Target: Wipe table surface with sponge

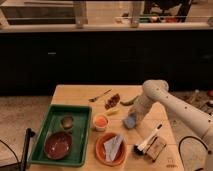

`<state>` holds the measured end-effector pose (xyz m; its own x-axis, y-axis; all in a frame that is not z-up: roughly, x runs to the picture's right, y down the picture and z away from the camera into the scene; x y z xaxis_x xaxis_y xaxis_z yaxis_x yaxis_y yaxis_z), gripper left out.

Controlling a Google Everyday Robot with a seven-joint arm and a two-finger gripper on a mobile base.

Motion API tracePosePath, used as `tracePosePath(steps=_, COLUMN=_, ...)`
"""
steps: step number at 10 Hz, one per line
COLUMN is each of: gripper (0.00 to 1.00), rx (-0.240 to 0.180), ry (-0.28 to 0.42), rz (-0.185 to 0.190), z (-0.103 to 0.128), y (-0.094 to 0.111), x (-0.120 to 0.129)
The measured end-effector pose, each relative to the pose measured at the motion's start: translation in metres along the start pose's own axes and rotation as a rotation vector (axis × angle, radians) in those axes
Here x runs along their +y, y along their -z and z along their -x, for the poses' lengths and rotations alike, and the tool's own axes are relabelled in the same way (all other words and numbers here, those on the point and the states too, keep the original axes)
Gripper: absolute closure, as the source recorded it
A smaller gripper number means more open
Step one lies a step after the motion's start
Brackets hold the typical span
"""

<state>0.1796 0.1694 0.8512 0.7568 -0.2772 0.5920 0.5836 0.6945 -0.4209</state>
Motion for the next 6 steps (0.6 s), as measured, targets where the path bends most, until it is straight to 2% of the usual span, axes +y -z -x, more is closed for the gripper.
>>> tracePosePath(steps=2, gripper=1.00, rx=-0.004, ry=0.010, rz=0.011, z=0.003, y=-0.004, x=0.009)
tracePosePath(steps=6, gripper=1.00, rx=0.004, ry=-0.030, rz=0.026, z=-0.018, y=-0.006, x=0.020)
